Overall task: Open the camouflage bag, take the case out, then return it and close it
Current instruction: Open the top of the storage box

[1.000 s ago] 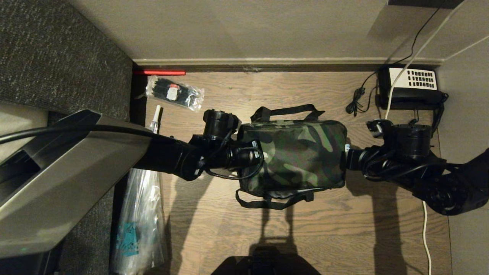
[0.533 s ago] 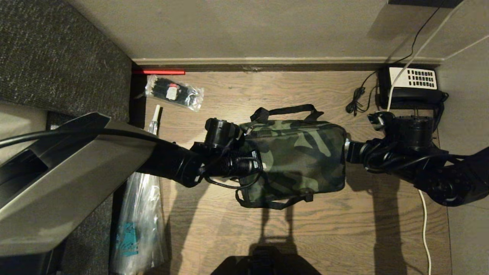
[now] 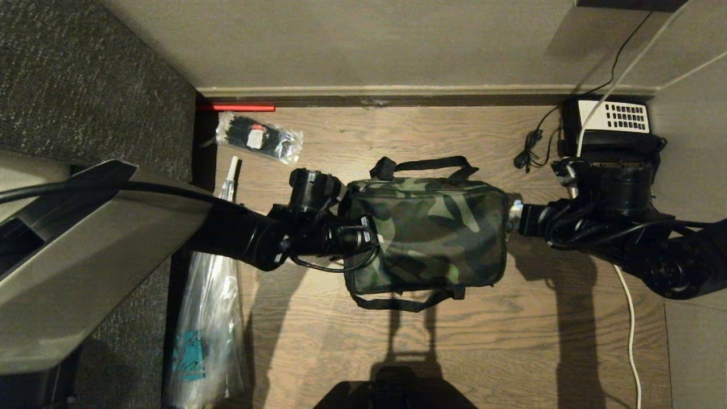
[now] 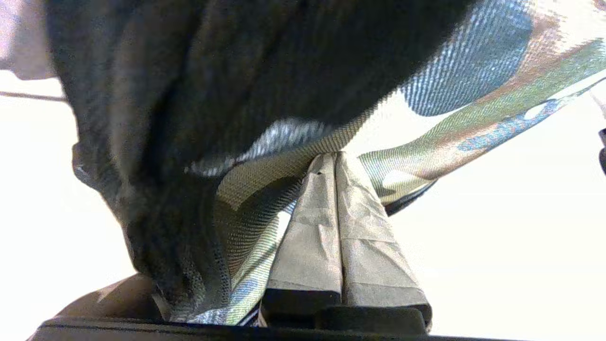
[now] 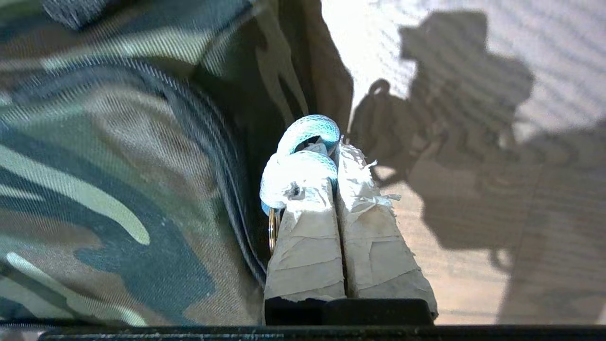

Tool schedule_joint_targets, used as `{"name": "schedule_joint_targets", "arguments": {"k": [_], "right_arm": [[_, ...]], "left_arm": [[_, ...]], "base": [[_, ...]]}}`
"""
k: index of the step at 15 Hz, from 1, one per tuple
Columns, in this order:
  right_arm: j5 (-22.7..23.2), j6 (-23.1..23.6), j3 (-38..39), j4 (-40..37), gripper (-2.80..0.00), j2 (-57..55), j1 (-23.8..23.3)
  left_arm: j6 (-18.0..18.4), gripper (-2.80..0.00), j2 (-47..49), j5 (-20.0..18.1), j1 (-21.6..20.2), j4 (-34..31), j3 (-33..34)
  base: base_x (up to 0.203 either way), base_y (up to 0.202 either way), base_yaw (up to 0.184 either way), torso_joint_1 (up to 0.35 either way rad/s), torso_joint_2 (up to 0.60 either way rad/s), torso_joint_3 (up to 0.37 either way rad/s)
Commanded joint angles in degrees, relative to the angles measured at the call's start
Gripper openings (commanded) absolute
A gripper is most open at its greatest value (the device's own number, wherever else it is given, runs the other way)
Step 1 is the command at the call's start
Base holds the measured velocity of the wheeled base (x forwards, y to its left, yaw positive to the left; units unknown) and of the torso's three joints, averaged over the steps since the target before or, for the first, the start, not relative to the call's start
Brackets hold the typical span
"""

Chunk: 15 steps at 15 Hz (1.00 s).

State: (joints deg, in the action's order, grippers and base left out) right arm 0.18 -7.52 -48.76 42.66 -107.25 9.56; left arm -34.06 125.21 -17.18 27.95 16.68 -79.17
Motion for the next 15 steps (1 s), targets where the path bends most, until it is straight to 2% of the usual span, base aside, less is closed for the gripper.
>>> {"name": "schedule_joint_targets", "arguments": {"k": [1, 15], "right_arm": [[-0.01, -0.04, -0.94, -0.39, -2.8, 0.26, 0.02], [-0.01, -0.21, -10.14, -8.33, -2.8, 1.08, -1.74]], "left_arm": [[-0.22, -2.8, -0.75, -0.05, -0.36, 0.27, 0.06], [-0.04, -2.8, -0.86, -0.02, 1.18, 0.2, 0.51]], "base": [[0.0, 0.0, 0.0, 0.0, 0.0, 0.0], [0.0, 0.0, 0.0, 0.0, 0.0, 0.0]]}}
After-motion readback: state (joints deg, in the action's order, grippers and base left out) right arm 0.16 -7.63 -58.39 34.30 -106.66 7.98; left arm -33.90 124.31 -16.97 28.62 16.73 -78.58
